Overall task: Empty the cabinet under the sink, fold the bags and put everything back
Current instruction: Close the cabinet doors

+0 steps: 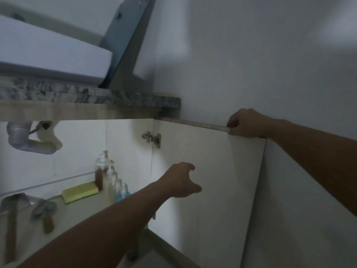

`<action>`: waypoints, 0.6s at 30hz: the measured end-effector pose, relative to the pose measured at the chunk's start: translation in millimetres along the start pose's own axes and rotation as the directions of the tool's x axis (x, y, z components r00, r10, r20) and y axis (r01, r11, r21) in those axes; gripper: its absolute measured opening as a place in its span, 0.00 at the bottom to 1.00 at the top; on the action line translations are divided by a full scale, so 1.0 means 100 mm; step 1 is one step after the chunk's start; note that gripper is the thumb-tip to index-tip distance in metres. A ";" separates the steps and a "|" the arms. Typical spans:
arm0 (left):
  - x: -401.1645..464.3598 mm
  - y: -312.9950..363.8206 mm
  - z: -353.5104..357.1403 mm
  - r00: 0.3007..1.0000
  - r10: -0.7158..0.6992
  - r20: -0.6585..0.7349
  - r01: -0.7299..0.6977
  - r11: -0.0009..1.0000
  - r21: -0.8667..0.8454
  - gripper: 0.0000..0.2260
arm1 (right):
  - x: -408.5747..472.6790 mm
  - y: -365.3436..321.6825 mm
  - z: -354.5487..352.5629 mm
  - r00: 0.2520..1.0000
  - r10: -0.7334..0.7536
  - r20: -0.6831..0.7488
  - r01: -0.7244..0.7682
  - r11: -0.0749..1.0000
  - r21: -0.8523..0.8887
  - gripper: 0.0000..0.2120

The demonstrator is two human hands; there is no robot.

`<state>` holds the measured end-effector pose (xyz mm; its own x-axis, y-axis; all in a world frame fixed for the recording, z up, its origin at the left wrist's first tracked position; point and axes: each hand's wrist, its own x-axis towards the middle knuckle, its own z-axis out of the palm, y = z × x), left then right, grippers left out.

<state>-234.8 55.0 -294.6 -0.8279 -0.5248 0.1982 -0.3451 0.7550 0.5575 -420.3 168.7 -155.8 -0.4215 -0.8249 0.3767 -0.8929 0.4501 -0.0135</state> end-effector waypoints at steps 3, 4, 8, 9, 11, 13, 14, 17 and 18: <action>0.10 0.29 0.23 0.999 0.039 -0.029 -0.040 0.999 -0.016 0.37 | -0.07 0.14 -0.04 0.999 0.000 0.036 -0.003 0.997 0.080 0.15; 0.13 0.38 0.30 0.998 0.048 -0.039 -0.049 0.999 -0.020 0.38 | -0.08 0.17 -0.05 0.999 0.000 0.046 -0.005 0.994 0.110 0.15; 0.20 0.65 0.50 0.992 0.036 -0.123 -0.045 0.996 -0.074 0.44 | -0.09 0.29 -0.12 0.997 0.007 0.077 -0.029 0.956 0.290 0.16; 0.20 0.69 0.53 0.988 0.021 -0.155 -0.036 0.995 -0.092 0.45 | -0.09 0.31 -0.14 0.994 -0.002 0.105 -0.033 0.941 0.338 0.15; 0.17 0.77 0.58 0.979 -0.012 -0.206 -0.010 0.994 -0.105 0.46 | -0.08 0.33 -0.19 0.981 -0.032 0.193 -0.059 0.892 0.449 0.14; 0.07 0.84 0.59 0.972 -0.047 -0.230 0.015 0.990 -0.138 0.45 | -0.07 0.32 -0.22 0.962 -0.078 0.262 -0.082 0.831 0.550 0.12; 0.00 0.87 0.59 0.968 -0.063 -0.242 0.019 0.983 -0.181 0.43 | -0.05 0.32 -0.23 0.955 -0.112 0.274 -0.074 0.806 0.587 0.11; -0.22 0.98 0.63 0.957 -0.092 -0.275 0.021 0.968 -0.250 0.40 | -0.01 0.26 -0.20 0.928 -0.251 0.276 -0.016 0.713 0.701 0.09; -0.30 1.00 0.63 0.950 -0.109 -0.292 0.039 0.971 -0.236 0.40 | 0.00 0.21 -0.18 0.917 -0.297 0.266 0.002 0.671 0.742 0.08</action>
<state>-272.3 171.4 -295.9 -0.6201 -0.6958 0.3625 -0.2628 0.6196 0.7396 -436.5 184.5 -139.6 -0.1633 -0.9812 0.1031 -0.7174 0.0463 -0.6951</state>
